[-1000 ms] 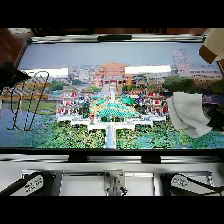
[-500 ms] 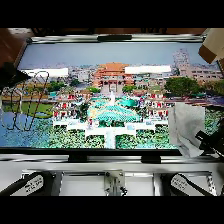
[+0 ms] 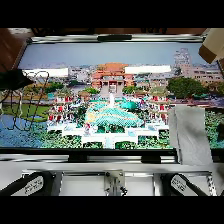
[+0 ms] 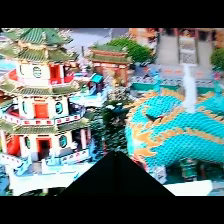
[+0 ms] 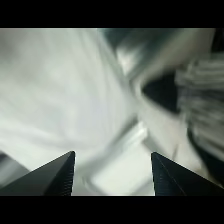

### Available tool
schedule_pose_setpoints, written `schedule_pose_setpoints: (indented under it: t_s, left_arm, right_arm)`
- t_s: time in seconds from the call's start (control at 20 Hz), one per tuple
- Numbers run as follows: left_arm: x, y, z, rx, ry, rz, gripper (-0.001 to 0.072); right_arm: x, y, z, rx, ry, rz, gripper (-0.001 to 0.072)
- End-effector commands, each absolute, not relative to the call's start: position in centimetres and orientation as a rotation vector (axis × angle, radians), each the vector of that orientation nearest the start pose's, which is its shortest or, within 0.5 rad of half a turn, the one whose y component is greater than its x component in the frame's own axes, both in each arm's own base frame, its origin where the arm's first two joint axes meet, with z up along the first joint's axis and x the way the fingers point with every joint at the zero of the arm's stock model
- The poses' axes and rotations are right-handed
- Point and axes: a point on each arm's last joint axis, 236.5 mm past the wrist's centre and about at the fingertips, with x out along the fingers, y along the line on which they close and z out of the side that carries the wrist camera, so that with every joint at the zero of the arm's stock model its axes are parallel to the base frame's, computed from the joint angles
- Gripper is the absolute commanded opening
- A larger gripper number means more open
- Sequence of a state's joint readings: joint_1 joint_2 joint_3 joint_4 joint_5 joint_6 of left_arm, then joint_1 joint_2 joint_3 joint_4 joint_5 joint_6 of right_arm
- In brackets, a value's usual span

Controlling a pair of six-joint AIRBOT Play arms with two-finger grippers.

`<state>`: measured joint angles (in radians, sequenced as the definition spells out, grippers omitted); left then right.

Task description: Fold the shirts.

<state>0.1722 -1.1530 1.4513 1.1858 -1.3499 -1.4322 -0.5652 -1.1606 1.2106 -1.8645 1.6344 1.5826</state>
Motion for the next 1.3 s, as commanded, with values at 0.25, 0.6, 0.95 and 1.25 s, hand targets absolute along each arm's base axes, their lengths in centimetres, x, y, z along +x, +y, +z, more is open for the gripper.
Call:
schedule_pose_setpoints:
  t_s: [0.25,0.6,0.95,1.25]
  left_arm:
    - [39.0,-4.8,7.5,0.236,1.274,-0.019,0.0712]
    - [35.4,-5.1,5.4,0.099,1.198,0.021,0.0709]
    - [35.2,-5.1,5.3,0.101,1.207,0.021,0.0709]
    - [35.2,-5.1,5.3,0.102,1.208,0.021,0.0709]
  right_arm:
    - [44.0,2.1,14.7,0.116,0.955,-0.133,0.0584]
    - [39.8,11.5,6.6,-0.047,1.306,0.12,0.0584]
    - [40.1,12.2,6.7,-0.049,1.289,0.146,0.0584]
    - [40.1,12.2,6.7,-0.048,1.289,0.145,0.0584]
